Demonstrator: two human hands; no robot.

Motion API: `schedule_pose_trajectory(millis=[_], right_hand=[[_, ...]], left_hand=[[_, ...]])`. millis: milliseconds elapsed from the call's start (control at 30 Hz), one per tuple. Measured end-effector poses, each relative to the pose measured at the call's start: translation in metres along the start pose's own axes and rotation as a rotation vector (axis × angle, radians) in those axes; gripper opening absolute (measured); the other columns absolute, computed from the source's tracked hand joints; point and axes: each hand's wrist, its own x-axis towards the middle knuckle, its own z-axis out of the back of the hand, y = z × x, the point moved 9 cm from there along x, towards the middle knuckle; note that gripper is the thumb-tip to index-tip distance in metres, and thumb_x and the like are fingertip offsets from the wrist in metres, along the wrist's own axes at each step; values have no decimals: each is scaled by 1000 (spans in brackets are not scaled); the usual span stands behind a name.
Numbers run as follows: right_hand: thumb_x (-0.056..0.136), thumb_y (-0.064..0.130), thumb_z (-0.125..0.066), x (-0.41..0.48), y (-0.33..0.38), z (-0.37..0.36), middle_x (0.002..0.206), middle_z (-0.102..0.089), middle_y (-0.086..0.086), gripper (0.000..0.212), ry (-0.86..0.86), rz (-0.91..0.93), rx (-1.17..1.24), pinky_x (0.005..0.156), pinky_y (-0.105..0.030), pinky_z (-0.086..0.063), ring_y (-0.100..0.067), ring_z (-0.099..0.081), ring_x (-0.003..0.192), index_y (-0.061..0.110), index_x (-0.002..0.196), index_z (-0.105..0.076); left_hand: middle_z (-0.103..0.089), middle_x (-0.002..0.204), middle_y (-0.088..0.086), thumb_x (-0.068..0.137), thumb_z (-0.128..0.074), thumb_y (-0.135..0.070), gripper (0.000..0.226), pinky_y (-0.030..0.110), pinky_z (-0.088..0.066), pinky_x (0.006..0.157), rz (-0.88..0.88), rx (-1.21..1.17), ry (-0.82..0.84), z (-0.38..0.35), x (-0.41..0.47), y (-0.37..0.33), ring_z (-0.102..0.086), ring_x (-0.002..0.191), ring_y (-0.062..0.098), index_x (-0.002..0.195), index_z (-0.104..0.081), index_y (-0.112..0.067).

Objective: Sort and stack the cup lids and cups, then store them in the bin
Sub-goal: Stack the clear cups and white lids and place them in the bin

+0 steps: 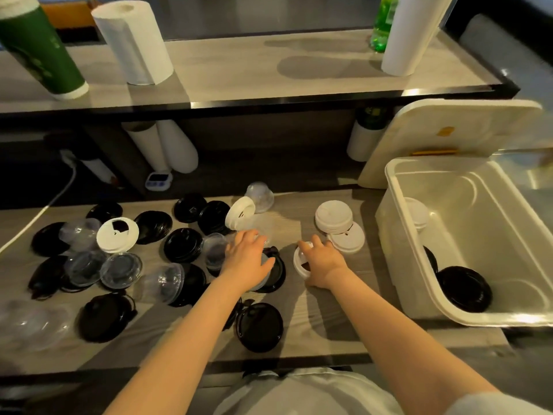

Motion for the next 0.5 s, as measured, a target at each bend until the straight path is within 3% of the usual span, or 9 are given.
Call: schedule_pose_trajectory(millis=[100, 233, 300, 400, 500], right_hand=[[71, 40, -76, -5, -4, 12, 145, -26, -7, 100, -65, 18, 121, 104, -46, -38, -39, -27, 132, 26, 149, -15], [65, 40, -77, -24, -11, 54, 142, -30, -4, 100, -358, 108, 343, 102, -39, -36, -31, -32, 126, 17, 146, -23], [64, 38, -78, -32, -15, 71, 142, -31, -3, 98, -445, 151, 411, 102, -36, -35, -28, -31, 126, 16, 144, -25], [65, 37, -78, -35, -16, 85, 145, -29, -2, 98, -482, 206, 430, 105, -33, -32, -24, -29, 132, 19, 145, -24], [68, 37, -78, -39, -14, 93, 145, -32, -3, 97, -524, 250, 424, 104, -31, -31, -24, -30, 131, 20, 147, -24]], left_hand=[[-33, 149, -1, 95, -43, -42, 53, 40, -24, 111, -36, -24, -52, 5, 11, -9, -21, 138, 20, 141, -36, -17], [-36, 148, 2, 96, -39, -44, 54, 36, -24, 112, -47, -127, -47, 5, 27, -21, -24, 137, 21, 142, -37, -16], [-34, 149, 3, 96, -39, -46, 55, 36, -22, 114, 29, -338, 34, -1, 33, -23, -24, 138, 23, 142, -37, -15], [-45, 137, -1, 94, -41, -49, 51, 37, -31, 109, 121, -883, 136, -9, 38, -31, -40, 126, 17, 135, -46, -18], [-59, 117, 2, 91, -50, -44, 36, 38, -43, 100, 133, -1038, 138, -2, 40, -38, -54, 111, 20, 116, -58, -18]])
